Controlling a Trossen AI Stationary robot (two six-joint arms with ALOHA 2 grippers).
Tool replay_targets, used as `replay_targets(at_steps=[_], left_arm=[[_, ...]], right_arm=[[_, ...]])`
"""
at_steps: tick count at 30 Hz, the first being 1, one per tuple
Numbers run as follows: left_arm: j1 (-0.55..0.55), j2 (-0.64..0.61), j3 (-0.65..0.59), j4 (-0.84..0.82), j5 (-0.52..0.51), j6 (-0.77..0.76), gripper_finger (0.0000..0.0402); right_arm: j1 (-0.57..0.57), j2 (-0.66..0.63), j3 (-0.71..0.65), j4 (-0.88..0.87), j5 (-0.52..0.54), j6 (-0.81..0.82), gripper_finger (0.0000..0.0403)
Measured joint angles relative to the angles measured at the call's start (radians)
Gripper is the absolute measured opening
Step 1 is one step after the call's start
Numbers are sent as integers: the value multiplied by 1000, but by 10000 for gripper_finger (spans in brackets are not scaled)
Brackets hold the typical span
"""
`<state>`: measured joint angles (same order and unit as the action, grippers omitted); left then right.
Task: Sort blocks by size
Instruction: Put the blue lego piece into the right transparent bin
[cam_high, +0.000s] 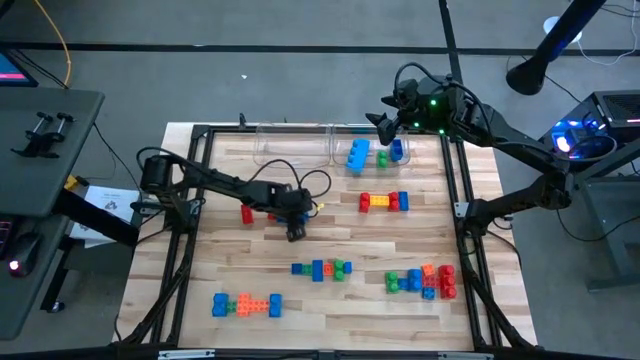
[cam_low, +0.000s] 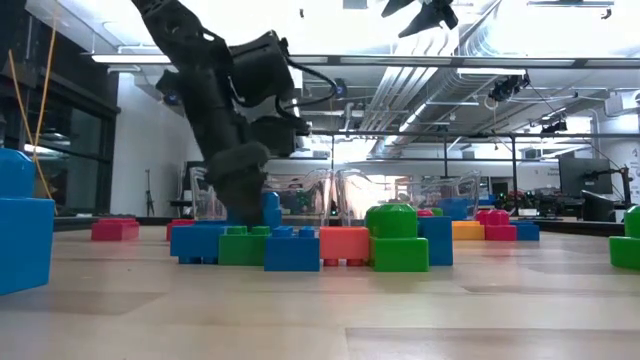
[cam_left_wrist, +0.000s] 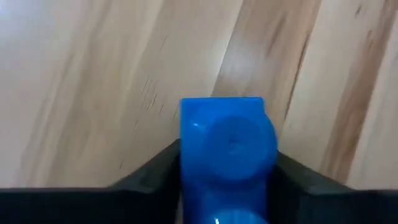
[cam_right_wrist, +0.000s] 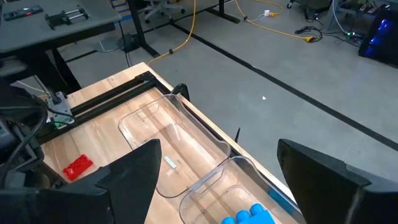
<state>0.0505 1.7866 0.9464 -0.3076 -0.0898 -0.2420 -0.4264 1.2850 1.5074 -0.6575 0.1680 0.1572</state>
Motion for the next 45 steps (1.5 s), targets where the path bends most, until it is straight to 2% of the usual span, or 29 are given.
replay_targets(at_steps=[2, 7, 11, 16, 20, 27, 31, 34, 38, 40, 45], left_arm=[[4, -12, 21, 18, 4, 5, 100], [41, -79, 127, 196, -31, 85, 101], [87, -83, 239, 382, -98, 233, 101], [192, 12, 381, 383, -101, 328, 101], [268, 118, 472, 390, -79, 305, 105], [313, 237, 584, 333, -77, 221, 215], [298, 209, 627, 270, -72, 245, 257], [286, 163, 651, 101, -9, 248, 268], [257, 52, 641, -126, 130, 129, 269], [214, -1, 586, -205, 183, 92, 266], [-4, -207, 313, -120, 130, -45, 262]], right_arm=[[2, 0, 0, 0, 0, 6, 318], [2, 0, 0, 3, -2, 26, 318], [2, 0, 0, 29, -3, 50, 318], [2, 0, 0, 76, -3, 71, 318], [2, 0, 0, 89, -3, 71, 318], [2, 0, 0, 88, -3, 71, 318], [2, 0, 0, 86, -3, 69, 318], [2, 0, 0, 82, -3, 58, 318], [2, 0, 0, 53, -15, 41, 318], [2, 0, 0, 32, -21, 24, 318], [2, 1, 0, -11, -24, -6, 318]])
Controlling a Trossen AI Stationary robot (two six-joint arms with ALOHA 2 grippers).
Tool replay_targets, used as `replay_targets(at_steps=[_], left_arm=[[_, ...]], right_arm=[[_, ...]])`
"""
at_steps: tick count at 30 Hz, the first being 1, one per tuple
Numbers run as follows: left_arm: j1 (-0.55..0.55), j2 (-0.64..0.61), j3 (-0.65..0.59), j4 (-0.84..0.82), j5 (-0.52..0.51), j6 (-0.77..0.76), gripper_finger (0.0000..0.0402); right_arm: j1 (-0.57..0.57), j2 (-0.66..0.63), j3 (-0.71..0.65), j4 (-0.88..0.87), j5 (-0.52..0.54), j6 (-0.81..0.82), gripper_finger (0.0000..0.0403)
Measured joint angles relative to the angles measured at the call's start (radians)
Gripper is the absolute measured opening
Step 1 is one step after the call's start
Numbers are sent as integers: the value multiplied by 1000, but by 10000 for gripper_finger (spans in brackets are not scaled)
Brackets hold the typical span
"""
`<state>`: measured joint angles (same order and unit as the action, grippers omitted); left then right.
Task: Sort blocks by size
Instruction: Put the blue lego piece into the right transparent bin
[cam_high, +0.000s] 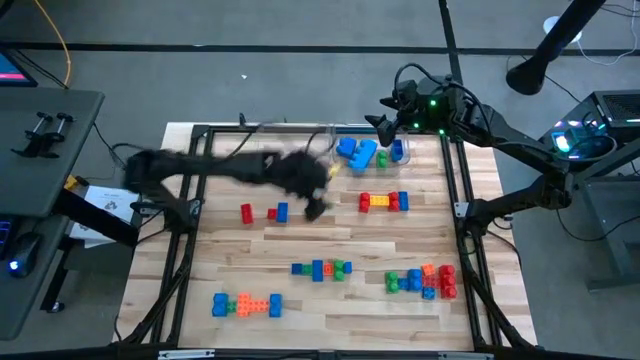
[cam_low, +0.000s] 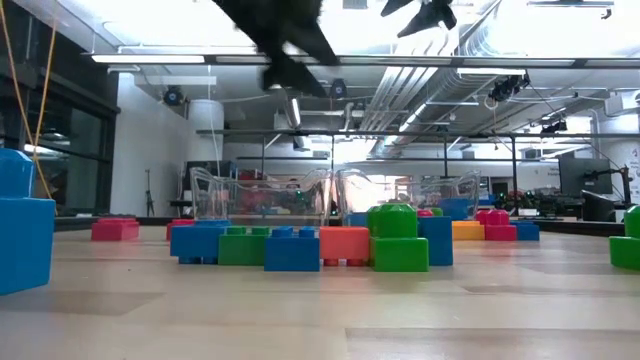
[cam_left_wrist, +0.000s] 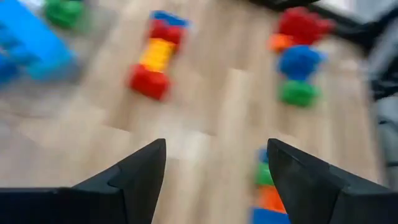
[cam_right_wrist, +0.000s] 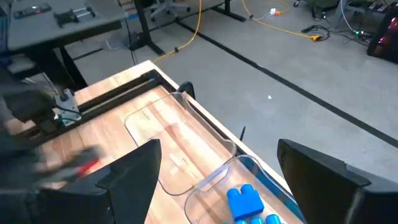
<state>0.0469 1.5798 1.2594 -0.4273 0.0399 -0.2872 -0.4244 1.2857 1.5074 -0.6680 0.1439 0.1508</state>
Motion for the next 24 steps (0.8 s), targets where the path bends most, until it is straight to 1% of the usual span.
replay_targets(at_steps=[1, 3, 5, 7, 8, 10, 11, 13, 16, 19, 22, 24], left_arm=[[-52, -47, -58, 21, -32, -55, 262], [-159, -116, -164, -2, -114, -233, 262], [-276, -170, -245, -67, -193, -488, 262], [-392, -218, -280, -178, -256, -798, 262], [-445, -230, -284, -250, -269, -969, 262], [-551, -227, -290, -393, -254, -1289, 262], [-595, -220, -293, -443, -229, -1416, 262], [-678, -214, -290, -479, -171, -1625, 261], [-779, -194, -289, -492, -96, -1832, 261], [-858, -171, -290, -490, -72, -1974, 261], [-902, -140, -290, -483, -5, -1996, 261], [-925, -126, -290, -485, 3, -1998, 261]], right_arm=[[0, 0, 0, -10, 0, -2, 318], [0, 0, 0, -14, 0, -2, 318], [0, 0, 0, -22, 0, 1, 318], [0, 3, 0, -25, -9, 11, 318], [1, 4, 0, -31, -19, 20, 318], [1, 10, 0, -30, -41, 29, 318], [2, 12, 0, -31, -55, 29, 318], [2, 17, 0, -29, -76, 28, 318], [12, 18, 0, -21, -102, 32, 318], [38, 18, 0, -10, -108, 57, 318], [75, 18, 0, -10, -110, 100, 318], [103, 18, 0, -9, -107, 122, 318]])
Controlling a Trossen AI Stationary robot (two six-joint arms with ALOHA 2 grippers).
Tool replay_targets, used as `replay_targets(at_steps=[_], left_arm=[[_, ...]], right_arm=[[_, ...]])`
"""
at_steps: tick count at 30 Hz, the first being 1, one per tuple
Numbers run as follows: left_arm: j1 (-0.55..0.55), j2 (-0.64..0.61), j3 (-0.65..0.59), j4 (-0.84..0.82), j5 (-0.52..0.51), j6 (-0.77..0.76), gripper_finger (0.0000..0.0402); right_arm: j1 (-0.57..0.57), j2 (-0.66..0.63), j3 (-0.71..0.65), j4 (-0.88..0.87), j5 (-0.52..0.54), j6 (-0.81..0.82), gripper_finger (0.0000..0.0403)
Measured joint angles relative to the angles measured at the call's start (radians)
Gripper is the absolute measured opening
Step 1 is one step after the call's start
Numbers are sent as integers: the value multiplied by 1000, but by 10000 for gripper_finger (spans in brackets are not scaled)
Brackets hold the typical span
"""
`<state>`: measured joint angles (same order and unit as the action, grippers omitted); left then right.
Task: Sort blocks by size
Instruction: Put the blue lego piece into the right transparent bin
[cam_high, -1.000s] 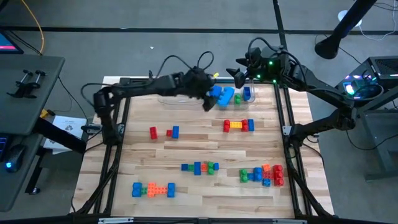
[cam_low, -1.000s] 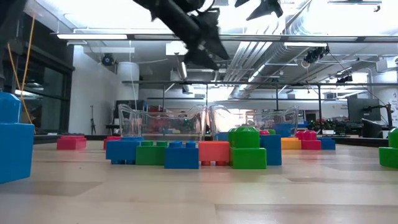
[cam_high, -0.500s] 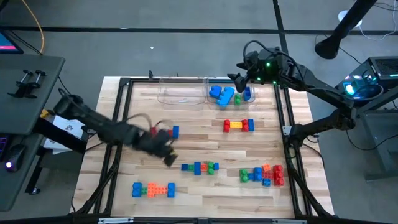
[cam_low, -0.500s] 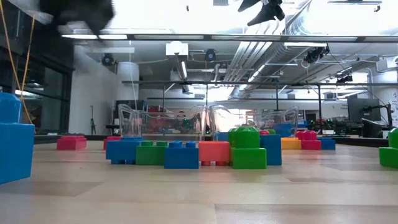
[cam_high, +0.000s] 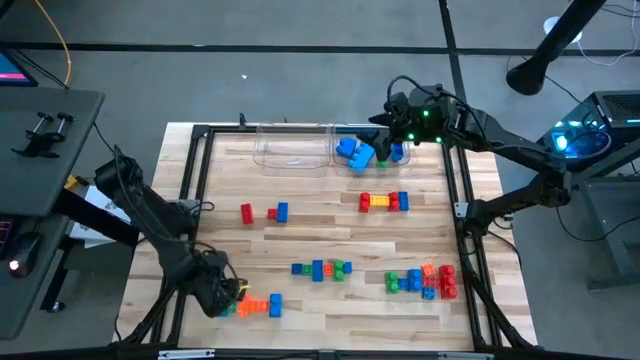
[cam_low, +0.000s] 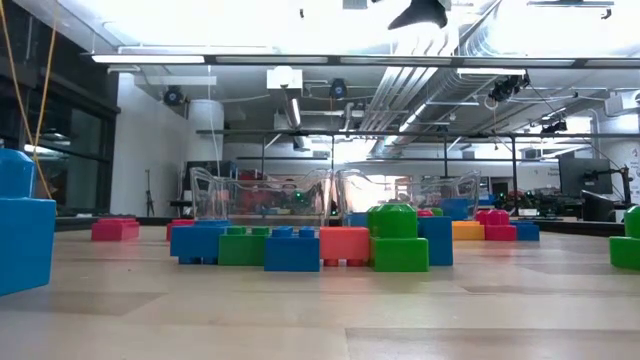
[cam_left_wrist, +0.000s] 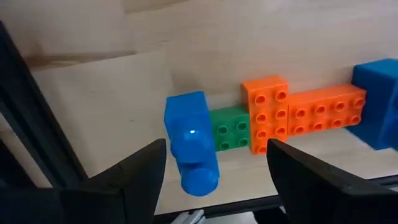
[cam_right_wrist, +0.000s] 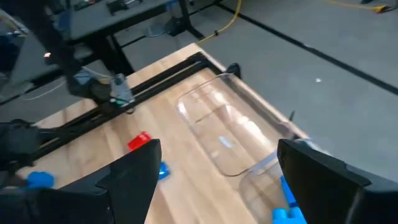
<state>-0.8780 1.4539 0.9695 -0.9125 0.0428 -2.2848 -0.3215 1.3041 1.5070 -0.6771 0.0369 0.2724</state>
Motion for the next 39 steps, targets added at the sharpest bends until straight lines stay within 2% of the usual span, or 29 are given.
replay_targets(at_steps=[13, 18, 24, 32, 35, 39], left_arm=[[-124, 106, 0, 0, 0, 1, 261], [-104, 144, 0, 7, -15, 0, 261], [-73, 192, 0, 98, -14, 0, 261], [-69, 231, 5, 136, 25, -15, 260], [-64, 221, 3, 125, 6, -13, 242], [-64, 206, 1, 72, -7, -10, 193]], right_arm=[[176, 0, 0, 1, 156, 133, 318], [204, 0, 0, 1, 184, 146, 318], [213, 0, 0, -2, 196, 109, 318], [213, 0, 0, -15, 197, 62, 318], [213, 0, 0, -15, 197, 60, 318], [213, 0, 0, -19, 197, 58, 318]])
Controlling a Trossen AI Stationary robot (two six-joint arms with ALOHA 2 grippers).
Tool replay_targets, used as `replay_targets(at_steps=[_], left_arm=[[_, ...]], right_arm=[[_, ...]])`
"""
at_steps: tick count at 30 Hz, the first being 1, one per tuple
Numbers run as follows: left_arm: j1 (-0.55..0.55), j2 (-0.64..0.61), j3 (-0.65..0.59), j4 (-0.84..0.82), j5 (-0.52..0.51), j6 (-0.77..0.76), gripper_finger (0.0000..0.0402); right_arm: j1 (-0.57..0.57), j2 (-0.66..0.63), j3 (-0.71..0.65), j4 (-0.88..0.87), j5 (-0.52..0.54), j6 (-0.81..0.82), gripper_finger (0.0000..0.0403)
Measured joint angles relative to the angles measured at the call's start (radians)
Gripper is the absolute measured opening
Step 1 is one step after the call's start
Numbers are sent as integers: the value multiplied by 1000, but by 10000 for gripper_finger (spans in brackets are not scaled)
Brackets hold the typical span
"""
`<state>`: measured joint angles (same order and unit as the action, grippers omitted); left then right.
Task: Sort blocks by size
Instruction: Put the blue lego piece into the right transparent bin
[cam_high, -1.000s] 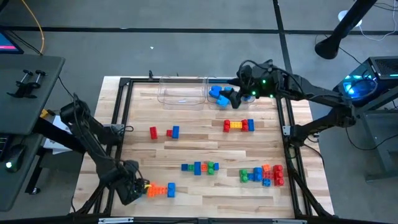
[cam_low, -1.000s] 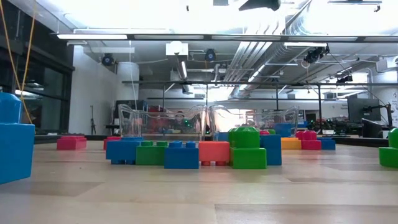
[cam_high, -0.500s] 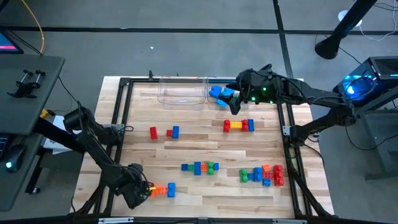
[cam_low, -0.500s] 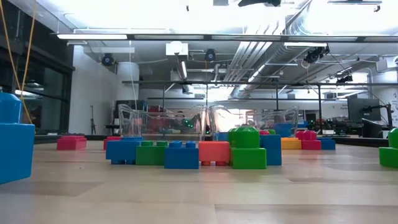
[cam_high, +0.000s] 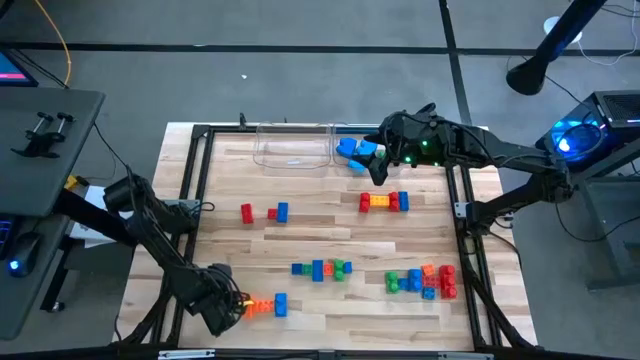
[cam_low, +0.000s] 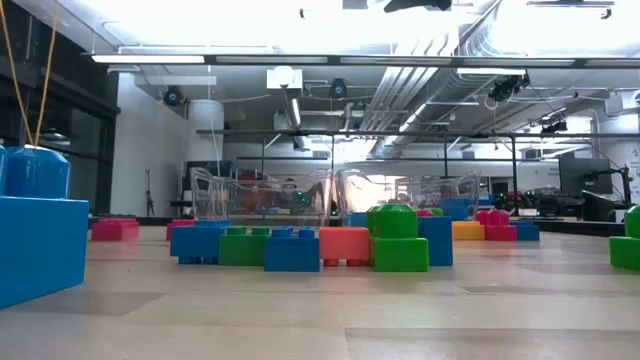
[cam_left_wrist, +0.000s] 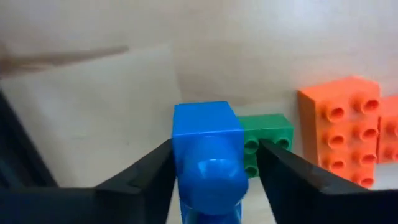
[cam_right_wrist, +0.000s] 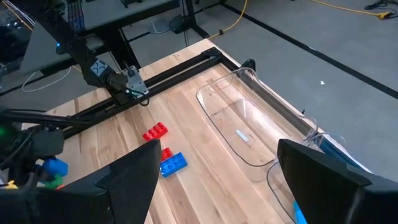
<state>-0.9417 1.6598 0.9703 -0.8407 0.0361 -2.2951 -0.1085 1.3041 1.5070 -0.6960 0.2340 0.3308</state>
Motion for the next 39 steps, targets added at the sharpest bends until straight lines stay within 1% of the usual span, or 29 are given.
replay_targets(at_steps=[7, 8, 11, 15, 20, 23, 25, 27, 28, 30, 32, 35, 37, 39], left_arm=[[0, -9, -1, -34, -15, 28, 101], [0, -9, -1, -33, -16, 34, 95], [0, -21, -2, -24, -25, 47, 95], [0, -101, -2, -55, -83, 56, 95], [16, -247, -2, -234, -229, 55, 95], [66, -335, -2, -347, -392, 81, 95], [125, -392, -2, -356, -533, 141, 95], [211, -437, -1, -312, -649, 283, 95], [268, -451, -1, -263, -680, 386, 95], [391, -462, -1, -135, -689, 634, 95], [524, -451, -1, 36, -649, 896, 95], [702, -404, -1, 334, -556, 1245, 94], [806, -356, -1, 518, -491, 1427, 94], [898, -300, -1, 684, -427, 1552, 94]], right_arm=[[0, 0, 0, -12, 0, -18, 318], [0, 0, 0, -14, 0, -18, 318], [0, 0, 0, -20, 0, -18, 318], [0, 0, 0, -19, 0, -18, 318], [-1, 0, 0, -19, 0, -17, 318], [0, 0, 0, -7, -1, 0, 318], [8, 0, 0, 2, -1, 24, 318], [20, 0, 0, 13, -1, 35, 318], [29, 0, 0, 15, -1, 42, 318], [43, 0, 0, 22, -1, 57, 318], [58, 0, 0, 28, 9, 64, 318], [79, 0, 0, 46, 81, 82, 318], [90, 0, 0, 68, 131, 95, 318], [92, 0, 0, 99, 164, 98, 318]])
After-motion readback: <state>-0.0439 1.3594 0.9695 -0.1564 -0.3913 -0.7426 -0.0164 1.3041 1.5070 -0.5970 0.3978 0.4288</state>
